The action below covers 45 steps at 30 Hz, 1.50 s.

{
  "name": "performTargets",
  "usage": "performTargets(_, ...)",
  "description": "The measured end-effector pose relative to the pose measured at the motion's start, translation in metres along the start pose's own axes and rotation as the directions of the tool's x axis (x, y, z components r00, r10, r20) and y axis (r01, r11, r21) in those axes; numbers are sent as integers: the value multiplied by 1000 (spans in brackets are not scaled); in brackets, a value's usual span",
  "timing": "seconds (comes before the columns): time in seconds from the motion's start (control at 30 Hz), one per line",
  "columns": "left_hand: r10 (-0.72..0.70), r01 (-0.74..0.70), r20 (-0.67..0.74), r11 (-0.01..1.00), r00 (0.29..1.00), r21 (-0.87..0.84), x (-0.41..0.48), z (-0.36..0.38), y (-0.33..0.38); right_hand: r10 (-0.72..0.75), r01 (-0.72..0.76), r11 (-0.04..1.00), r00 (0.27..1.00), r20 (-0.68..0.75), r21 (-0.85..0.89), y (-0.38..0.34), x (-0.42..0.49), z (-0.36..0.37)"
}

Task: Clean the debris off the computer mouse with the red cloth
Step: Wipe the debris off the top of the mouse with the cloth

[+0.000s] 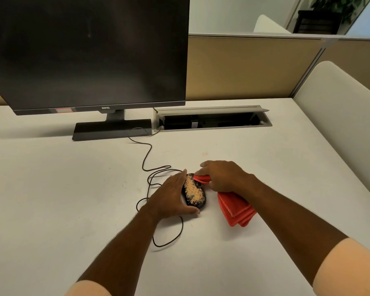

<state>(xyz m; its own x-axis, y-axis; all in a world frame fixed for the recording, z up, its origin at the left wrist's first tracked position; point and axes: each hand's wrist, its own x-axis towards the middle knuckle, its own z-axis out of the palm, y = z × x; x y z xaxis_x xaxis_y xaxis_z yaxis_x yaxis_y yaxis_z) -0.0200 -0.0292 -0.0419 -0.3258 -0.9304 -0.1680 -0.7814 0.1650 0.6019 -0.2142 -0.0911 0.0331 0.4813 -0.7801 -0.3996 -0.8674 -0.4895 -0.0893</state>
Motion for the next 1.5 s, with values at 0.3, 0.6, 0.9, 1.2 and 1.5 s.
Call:
performTargets(0.3, -1, 1, 5, 1000, 1000, -17, 0, -1, 0, -115, 111, 993, 986, 120, 39, 11, -19, -10)
performTargets(0.6, 10, -11, -7, 1000, 1000, -9, 0, 0, 0, 108, -103, 994, 986, -123, 48, -3, 3, -5)
performTargets(0.9, 14, -14, -6, 1000, 1000, -12, 1, 0, -2, 33, -33, 999, 999, -24, 9, -16, -6, -1)
performTargets(1.2, 17, -17, 33, 1000, 999, -7, 1, -3, -1, 74, -66, 988, 996, -55, 140, -18, -28, 0)
performTargets(1.5, 41, -41, 20, 999, 999, 4, 1, -3, -1, 182, -169, 974, 980, -84, 150, -33, -38, 30)
